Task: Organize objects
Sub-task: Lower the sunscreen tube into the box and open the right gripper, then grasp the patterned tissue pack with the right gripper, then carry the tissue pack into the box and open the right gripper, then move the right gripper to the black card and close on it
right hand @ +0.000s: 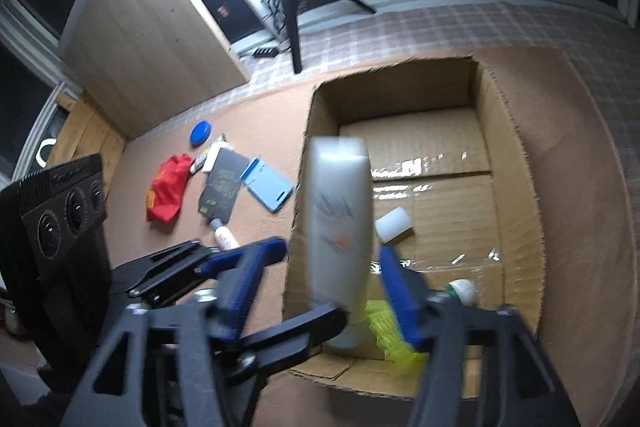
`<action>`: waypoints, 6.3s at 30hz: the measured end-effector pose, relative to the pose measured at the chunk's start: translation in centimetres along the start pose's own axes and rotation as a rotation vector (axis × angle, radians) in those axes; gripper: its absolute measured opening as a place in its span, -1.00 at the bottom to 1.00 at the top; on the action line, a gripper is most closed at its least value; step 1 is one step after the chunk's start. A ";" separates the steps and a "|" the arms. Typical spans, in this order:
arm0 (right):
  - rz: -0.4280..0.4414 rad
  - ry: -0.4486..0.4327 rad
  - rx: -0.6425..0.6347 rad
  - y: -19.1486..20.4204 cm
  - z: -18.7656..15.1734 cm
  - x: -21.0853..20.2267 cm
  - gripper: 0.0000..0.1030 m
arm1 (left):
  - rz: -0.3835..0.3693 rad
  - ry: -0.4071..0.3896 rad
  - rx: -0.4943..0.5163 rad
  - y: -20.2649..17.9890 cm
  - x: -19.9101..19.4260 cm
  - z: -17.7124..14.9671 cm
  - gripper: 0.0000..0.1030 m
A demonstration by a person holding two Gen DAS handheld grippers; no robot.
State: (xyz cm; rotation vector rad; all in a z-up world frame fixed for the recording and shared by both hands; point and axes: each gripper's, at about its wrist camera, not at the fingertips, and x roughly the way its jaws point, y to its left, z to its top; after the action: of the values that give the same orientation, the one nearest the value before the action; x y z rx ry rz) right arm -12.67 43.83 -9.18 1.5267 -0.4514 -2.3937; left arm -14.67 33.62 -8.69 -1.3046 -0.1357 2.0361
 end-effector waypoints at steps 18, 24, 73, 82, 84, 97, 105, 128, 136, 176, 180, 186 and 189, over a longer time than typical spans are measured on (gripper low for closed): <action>-0.010 -0.041 -0.029 3.1 -1.8 0.1 0.18 | 0.103 -0.041 -0.063 4.9 -5.9 -3.4 0.40; 0.038 -0.072 -0.041 5.0 -2.7 0.4 0.18 | 0.142 -0.046 -0.102 7.4 -8.4 -5.7 0.40; 0.229 0.369 -0.240 23.6 -6.9 18.3 0.01 | 0.202 -0.016 -0.420 22.6 -14.6 -18.6 0.26; 0.224 0.379 -0.257 23.9 -7.5 18.9 -0.18 | 0.198 -0.009 -0.401 22.4 -13.8 -18.2 0.03; 0.222 0.378 -0.255 23.9 -7.6 19.0 -0.21 | 0.202 -0.009 -0.397 22.5 -13.8 -18.1 0.03; 0.214 0.311 -0.210 21.4 -7.1 16.2 -0.25 | 0.196 -0.014 -0.327 20.1 -13.4 -16.1 0.01; 0.182 0.222 -0.192 19.1 -6.2 12.1 -0.25 | 0.169 -0.032 -0.252 16.7 -12.8 -13.6 0.01; 0.063 -0.001 -0.007 6.0 -4.3 0.5 -0.25 | 0.033 -0.029 0.005 2.2 -5.7 -5.2 0.00; 0.023 -0.035 0.047 1.7 -3.9 -1.3 -0.25 | -0.001 -0.021 0.042 -1.7 -2.3 -3.4 -0.02; 0.065 -0.013 0.028 7.5 -1.1 3.3 0.09 | 0.225 -0.041 -0.079 9.7 -9.1 -7.8 0.29; 0.117 0.033 0.041 9.7 -0.1 6.2 0.09 | 0.260 -0.032 -0.141 13.0 -10.8 -10.3 0.29; 0.144 0.098 0.062 12.3 1.4 10.8 0.09 | 0.293 -0.045 -0.204 16.5 -13.7 -13.3 0.29; 0.137 0.123 0.083 13.1 2.2 13.1 0.09 | 0.305 -0.046 -0.216 17.3 -15.1 -14.7 0.29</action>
State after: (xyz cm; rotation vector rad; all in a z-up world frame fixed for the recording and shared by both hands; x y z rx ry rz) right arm -19.35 27.11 -13.95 1.6118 -0.6141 -2.1886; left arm -7.52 7.55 -11.99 -1.4842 -0.1919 2.3628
